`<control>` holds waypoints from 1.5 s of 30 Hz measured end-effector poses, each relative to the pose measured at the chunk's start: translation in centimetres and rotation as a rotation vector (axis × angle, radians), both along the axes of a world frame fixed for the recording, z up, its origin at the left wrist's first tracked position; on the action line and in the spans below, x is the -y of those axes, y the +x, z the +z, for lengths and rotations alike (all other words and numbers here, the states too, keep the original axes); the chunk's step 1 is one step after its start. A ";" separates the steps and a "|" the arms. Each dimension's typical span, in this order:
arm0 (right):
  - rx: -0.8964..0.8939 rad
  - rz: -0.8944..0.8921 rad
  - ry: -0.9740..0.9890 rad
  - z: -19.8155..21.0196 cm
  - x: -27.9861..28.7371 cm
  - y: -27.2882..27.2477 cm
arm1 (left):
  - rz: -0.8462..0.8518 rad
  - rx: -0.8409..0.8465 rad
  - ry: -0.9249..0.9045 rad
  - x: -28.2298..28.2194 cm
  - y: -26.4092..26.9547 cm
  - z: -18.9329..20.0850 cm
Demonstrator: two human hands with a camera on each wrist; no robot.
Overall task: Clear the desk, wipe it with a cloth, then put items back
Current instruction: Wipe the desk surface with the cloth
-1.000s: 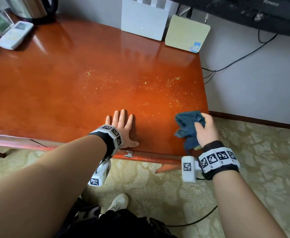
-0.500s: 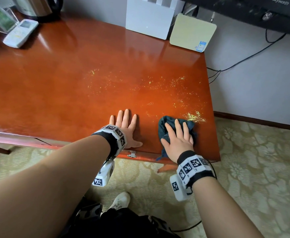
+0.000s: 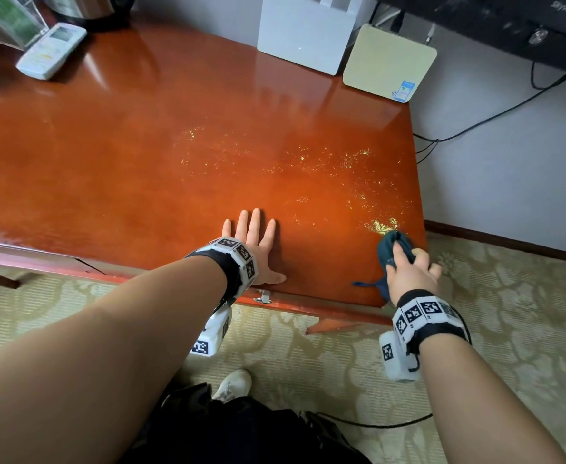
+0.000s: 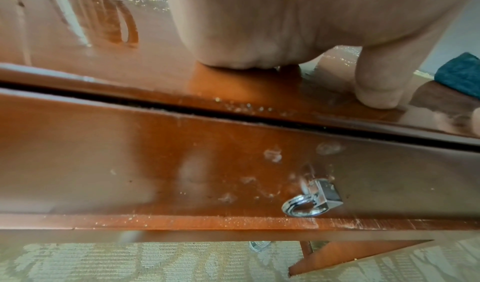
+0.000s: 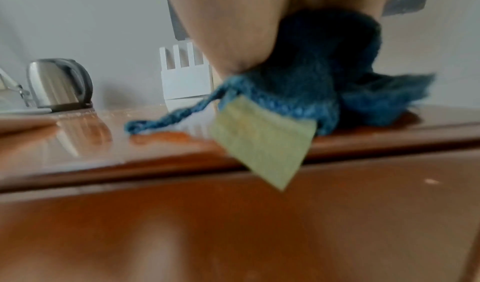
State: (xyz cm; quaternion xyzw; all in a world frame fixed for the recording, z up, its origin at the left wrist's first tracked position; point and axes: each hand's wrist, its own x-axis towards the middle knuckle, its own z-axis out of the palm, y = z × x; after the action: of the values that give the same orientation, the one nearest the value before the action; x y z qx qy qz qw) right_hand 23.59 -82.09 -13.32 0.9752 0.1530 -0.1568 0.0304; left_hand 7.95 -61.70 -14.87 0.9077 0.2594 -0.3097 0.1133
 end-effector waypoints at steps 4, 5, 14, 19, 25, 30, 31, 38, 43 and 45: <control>-0.028 0.022 0.216 1.8 -2.5 -1.0 | -0.016 0.011 -0.008 -0.5 -0.1 0.3; -0.016 0.089 0.254 2.2 -3.5 -1.5 | -0.022 0.033 -0.010 -0.9 -0.3 0.5; -0.125 0.460 0.175 2.1 -10.5 -5.4 | 0.019 0.022 -0.013 -6.3 -0.4 1.8; -0.228 0.282 -0.039 0.9 -9.3 -4.4 | -0.013 -0.013 -0.049 -6.7 0.6 1.5; -0.236 0.600 0.086 0.7 -13.0 -5.0 | -0.064 0.029 -0.059 -7.7 0.3 0.6; -0.243 0.711 0.037 0.0 -15.0 -4.4 | -0.068 0.004 -0.048 -7.7 0.6 0.6; -0.244 0.714 0.033 -0.2 -14.9 -4.1 | -0.064 0.001 -0.048 -7.7 0.6 0.6; -0.279 0.506 0.100 0.0 -9.6 2.0 | 0.146 -0.024 -0.031 -5.1 2.0 1.2; -0.286 0.449 0.070 0.9 -3.2 6.9 | 0.330 0.005 -0.041 0.5 4.5 1.4; -0.297 0.489 0.098 1.5 -2.6 7.8 | 0.366 0.015 -0.030 2.8 5.4 1.1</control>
State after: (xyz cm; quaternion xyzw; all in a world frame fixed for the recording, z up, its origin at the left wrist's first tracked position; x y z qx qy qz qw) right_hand 31.40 -79.49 -11.80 0.8761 0.3938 -0.2782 -0.0025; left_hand 13.37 -64.51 -13.77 0.8458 0.4146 -0.2812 0.1833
